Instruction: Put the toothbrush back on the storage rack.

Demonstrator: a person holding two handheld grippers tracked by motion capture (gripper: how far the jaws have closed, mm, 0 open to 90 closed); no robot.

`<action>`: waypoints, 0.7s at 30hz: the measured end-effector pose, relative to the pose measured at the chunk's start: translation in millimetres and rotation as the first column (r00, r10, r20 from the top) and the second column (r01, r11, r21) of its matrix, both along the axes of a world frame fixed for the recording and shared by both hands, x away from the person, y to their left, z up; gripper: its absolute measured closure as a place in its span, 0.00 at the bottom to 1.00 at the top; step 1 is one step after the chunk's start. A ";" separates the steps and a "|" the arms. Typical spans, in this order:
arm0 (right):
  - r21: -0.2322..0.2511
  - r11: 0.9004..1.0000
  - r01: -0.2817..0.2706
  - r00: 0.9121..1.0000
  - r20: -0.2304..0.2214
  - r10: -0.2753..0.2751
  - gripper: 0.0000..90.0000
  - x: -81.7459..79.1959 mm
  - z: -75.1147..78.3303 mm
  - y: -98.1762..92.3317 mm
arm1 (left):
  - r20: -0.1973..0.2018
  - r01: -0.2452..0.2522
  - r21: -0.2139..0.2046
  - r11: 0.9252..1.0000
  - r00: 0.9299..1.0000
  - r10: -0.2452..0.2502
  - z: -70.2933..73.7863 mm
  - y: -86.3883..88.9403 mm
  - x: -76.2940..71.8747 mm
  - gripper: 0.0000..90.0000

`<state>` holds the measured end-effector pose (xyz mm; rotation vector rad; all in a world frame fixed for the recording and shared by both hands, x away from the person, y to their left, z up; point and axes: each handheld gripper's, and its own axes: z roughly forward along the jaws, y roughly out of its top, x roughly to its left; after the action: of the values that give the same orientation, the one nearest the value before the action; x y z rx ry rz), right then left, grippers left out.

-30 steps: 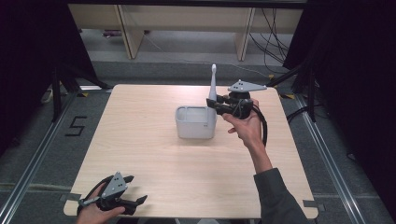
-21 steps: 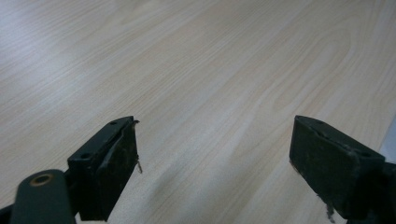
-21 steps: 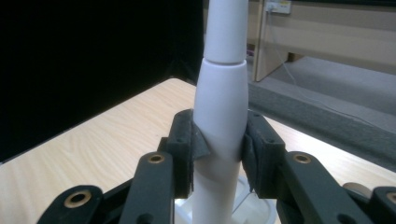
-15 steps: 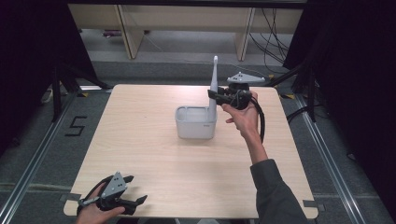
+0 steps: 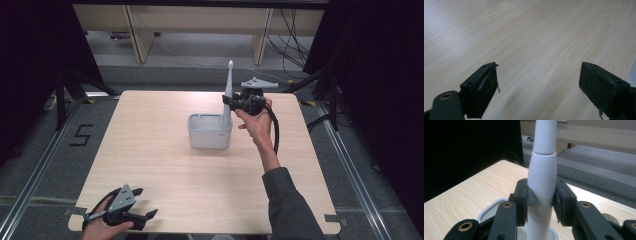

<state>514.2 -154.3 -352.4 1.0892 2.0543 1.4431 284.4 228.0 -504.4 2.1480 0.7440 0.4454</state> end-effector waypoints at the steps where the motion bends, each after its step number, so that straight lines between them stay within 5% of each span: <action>1: -0.001 1.000 0.002 1.000 0.003 -0.002 0.74 1.0 -1.7 0.2 | 0.000 -0.001 -0.001 1.000 1.000 0.001 0.0 -0.1 -0.1 0.16; 18: -0.037 0.999 0.015 1.000 -0.020 -0.016 0.74 7.2 -29.6 1.8 | 0.000 0.002 -0.008 1.000 1.000 -0.002 -0.5 -0.6 -0.1 0.16; 21: -0.023 0.999 0.023 0.999 -0.045 -0.024 0.74 6.3 -34.4 2.9 | -0.014 -0.008 -0.038 0.999 1.000 0.008 -1.8 -2.5 -1.7 0.16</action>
<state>520.5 -151.4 -386.9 1.1433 2.0760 1.3928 282.7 225.5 -506.2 2.1148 0.7628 0.4178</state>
